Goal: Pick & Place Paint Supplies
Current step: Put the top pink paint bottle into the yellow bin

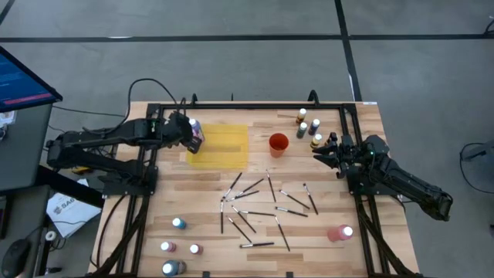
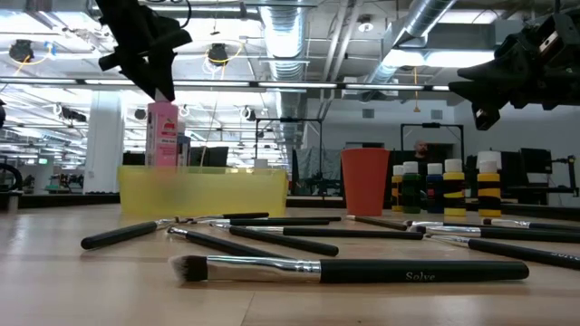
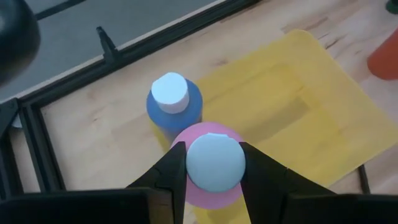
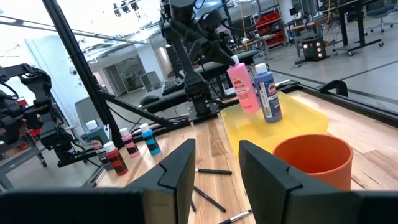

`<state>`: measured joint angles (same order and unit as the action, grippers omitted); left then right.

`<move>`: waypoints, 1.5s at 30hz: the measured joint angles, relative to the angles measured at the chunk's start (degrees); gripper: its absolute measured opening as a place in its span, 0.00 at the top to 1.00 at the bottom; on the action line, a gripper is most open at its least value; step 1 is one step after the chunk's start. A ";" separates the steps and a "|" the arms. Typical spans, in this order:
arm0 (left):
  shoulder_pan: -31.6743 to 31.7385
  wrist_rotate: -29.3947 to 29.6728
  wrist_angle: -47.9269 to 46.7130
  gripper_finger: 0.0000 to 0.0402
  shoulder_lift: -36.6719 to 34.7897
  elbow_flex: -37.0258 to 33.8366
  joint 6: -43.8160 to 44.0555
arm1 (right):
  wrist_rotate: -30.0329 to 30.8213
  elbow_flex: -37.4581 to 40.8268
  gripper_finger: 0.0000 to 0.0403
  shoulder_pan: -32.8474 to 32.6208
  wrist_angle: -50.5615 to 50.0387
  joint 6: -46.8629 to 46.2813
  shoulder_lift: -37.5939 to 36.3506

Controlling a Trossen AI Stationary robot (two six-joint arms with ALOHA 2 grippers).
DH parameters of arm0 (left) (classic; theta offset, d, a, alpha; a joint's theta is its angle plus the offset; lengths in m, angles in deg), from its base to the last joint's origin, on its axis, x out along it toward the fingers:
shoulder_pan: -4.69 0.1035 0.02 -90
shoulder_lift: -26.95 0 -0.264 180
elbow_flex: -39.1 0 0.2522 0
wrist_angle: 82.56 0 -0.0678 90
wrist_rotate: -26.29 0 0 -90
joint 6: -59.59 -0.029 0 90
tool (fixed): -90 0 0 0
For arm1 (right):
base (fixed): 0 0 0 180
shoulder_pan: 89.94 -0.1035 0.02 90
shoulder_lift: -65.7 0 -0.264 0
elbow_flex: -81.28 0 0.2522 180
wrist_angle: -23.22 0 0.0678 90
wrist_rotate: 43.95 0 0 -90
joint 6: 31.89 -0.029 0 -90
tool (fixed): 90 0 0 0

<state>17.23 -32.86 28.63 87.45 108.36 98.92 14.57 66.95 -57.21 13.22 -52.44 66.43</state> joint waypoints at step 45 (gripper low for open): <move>0.14 3.70 6.88 0.73 6.00 -3.78 1.71 | -0.01 0.01 0.70 -0.01 0.01 0.00 0.00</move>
<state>17.38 -29.17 35.51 93.45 104.58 100.62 14.56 66.96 -57.22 13.24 -52.44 66.43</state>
